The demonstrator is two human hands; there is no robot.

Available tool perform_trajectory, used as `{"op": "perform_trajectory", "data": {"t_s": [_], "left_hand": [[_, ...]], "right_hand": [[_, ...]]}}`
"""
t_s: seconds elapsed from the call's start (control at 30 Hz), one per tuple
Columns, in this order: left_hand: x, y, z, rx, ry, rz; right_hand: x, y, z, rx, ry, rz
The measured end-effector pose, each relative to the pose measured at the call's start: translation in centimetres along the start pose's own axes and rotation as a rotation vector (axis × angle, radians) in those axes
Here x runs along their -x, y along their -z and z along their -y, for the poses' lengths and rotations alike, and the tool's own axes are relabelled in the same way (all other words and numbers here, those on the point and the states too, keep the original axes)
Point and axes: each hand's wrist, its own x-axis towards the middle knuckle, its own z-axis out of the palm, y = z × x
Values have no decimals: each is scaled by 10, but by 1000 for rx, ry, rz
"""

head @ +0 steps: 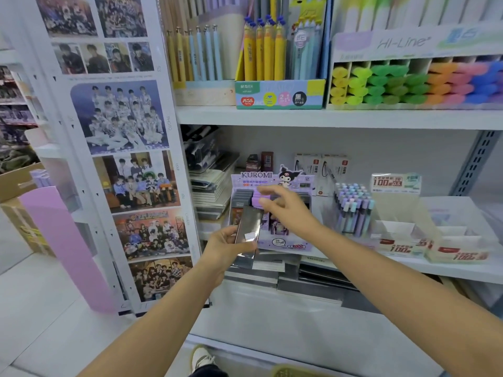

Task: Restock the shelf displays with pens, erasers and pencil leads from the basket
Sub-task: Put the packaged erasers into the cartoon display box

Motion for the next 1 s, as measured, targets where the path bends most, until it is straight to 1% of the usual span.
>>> {"op": "perform_trajectory", "data": {"t_s": [0.07,0.17,0.23,0.33,0.4,0.5,0.57,0.6,0.63,0.73,0.8,0.87,0.93,1.0], "left_hand": [[6,-12,-5,-48,-5,64],[17,-27,-12,-113,-6,77],[24,-35,-17,-119,-5,8],[31,-42,-25,-216,52,-174],[37,-46,-30,-237,113,-210],[43,-53,-35,-123,218,-171],[48,-57,-39,6,323,-59],[48,-59,-39,78,342,-16],[48,-61,-39,127,324,-2],[48,-69,-39,183,239,-34],[49,-77,-39,248,212,-73],[49,-82,-38,319,171,-123],[49,-85,-38,262,111,-121],[50,-87,-36,118,34,-95]], "right_hand": [[11,4,4,-50,-30,76],[26,17,5,-140,-49,72],[37,28,6,-194,-60,24],[54,44,6,-180,-60,-95],[66,53,10,-188,-29,-129],[85,61,19,-239,48,-158],[96,63,22,-222,95,-155],[101,64,23,-195,113,-133],[106,65,23,-156,133,-104],[122,66,20,11,219,-21],[129,66,18,93,281,39],[132,66,16,132,304,91],[133,66,15,148,271,54],[130,67,16,106,190,-57]]}}
